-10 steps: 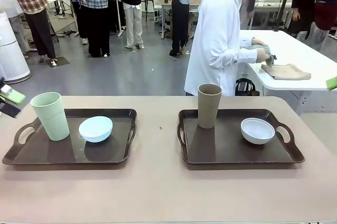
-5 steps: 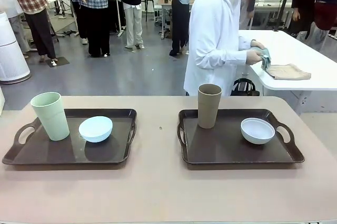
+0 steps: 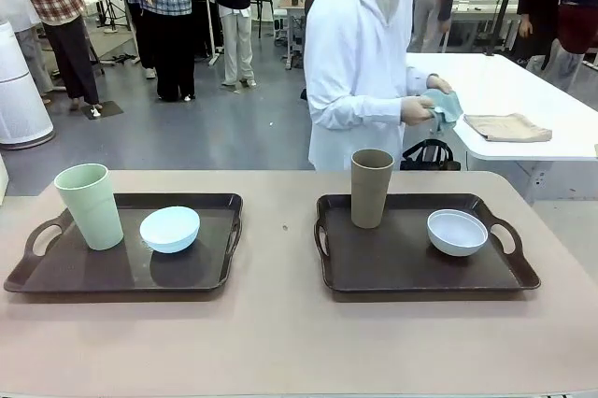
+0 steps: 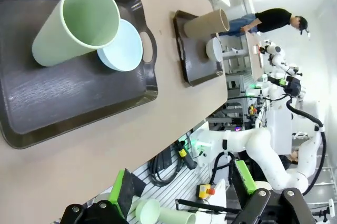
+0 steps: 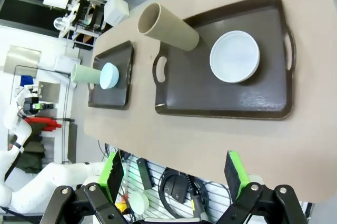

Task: Set up a tray with a mat and arrange the tableware.
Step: Pick up the Picnic Bowl and Reusable plastic cup from the Handle tray in front of the human's position and hold them in the air.

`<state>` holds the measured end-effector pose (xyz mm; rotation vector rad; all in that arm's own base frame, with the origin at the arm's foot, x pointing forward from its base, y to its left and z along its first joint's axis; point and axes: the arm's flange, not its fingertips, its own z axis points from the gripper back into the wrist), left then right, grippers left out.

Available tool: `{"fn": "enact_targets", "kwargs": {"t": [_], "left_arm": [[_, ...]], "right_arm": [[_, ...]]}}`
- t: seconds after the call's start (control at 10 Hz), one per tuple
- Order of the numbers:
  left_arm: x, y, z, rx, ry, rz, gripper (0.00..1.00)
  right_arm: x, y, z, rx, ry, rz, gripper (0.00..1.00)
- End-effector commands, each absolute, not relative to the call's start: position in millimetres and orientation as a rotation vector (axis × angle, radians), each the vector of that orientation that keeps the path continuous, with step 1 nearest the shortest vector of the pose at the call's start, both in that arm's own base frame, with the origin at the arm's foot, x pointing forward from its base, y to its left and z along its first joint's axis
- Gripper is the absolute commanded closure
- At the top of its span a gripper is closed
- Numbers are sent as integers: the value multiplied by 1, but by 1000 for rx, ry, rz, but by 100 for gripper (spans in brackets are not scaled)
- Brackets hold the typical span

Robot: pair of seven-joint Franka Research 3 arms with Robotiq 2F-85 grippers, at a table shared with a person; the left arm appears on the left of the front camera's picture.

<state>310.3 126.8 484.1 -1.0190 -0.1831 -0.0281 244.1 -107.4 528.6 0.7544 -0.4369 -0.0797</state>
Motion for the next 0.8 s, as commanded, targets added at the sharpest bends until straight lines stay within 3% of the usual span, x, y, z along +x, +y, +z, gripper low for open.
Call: {"fn": "enact_targets", "kwargs": {"t": [0.0,0.1,0.2,0.7], "left_arm": [[311,123,485,-1025,-180,-44,0],[311,123,485,-1025,-180,-44,0],[311,123,485,-1025,-180,-44,0],[311,123,485,-1025,-180,-44,0]], "right_arm": [[231,-97,500,779,-418,-73,0],[231,-99,495,779,-405,-94,0],[244,-108,525,757,-418,-79,0],[244,-108,525,757,-418,-79,0]]}}
